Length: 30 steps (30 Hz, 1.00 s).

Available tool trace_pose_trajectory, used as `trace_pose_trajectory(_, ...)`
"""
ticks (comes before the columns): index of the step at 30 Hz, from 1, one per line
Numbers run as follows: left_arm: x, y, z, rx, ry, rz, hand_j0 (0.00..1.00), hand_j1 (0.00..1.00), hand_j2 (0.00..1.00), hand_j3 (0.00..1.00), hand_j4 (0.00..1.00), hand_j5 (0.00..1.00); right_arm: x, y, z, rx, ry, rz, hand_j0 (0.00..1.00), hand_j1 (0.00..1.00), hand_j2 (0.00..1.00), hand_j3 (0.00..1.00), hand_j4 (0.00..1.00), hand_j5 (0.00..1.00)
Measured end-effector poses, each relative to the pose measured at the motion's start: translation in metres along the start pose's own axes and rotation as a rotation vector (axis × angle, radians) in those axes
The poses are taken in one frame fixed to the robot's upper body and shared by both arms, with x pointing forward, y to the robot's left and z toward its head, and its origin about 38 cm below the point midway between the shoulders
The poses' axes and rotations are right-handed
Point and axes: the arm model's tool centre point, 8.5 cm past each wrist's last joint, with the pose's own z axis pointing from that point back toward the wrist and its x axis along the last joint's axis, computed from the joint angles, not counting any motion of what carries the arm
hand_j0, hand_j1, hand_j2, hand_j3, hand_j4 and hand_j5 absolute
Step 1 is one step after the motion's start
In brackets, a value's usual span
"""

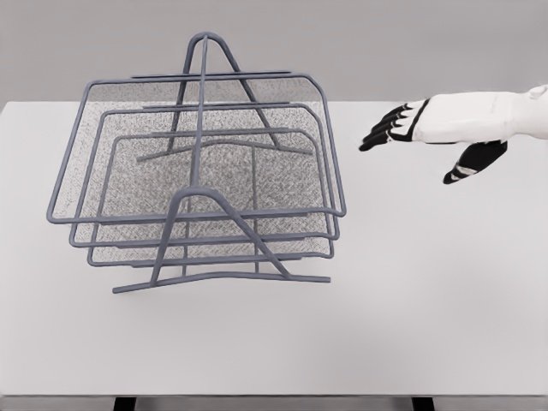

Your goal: Pull out the upper folder box with right arm

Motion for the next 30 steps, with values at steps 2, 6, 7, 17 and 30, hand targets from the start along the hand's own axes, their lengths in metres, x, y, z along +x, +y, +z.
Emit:
trace_pose_trajectory(2,0.0,0.0,0.0,0.0,0.0,0.0,1.0,1.0,1.0,1.0,1.0,1.0,0.003,-0.011,-0.009,-0.006,-0.021,0.017,1.0,1.0,1.0,1.0,1.0,1.0)
trace_pose_trajectory(6,0.0,0.0,0.0,0.0,0.0,0.001,1.0,1.0,1.0,1.0,1.0,1.0,0.013,-0.029,-0.053,0.001,-0.081,0.05,1.0,1.0,1.0,1.0,1.0,1.0)
trace_pose_trajectory(7,0.0,0.0,0.0,0.0,0.0,0.0,1.0,1.0,1.0,1.0,1.0,1.0,0.016,-0.031,-0.063,0.006,-0.096,0.056,1.0,1.0,1.0,1.0,1.0,1.0)
trace_pose_trajectory(17,0.0,0.0,0.0,0.0,0.0,0.0,1.0,1.0,1.0,1.0,1.0,1.0,0.025,-0.04,-0.109,0.024,-0.157,0.071,1.0,1.0,1.0,1.0,1.0,1.0)
trace_pose_trajectory(30,0.0,0.0,0.0,0.0,0.0,0.001,1.0,1.0,1.0,1.0,1.0,1.0,0.013,-0.008,-0.121,0.06,-0.165,-0.023,1.0,1.0,1.0,1.0,1.0,1.0)
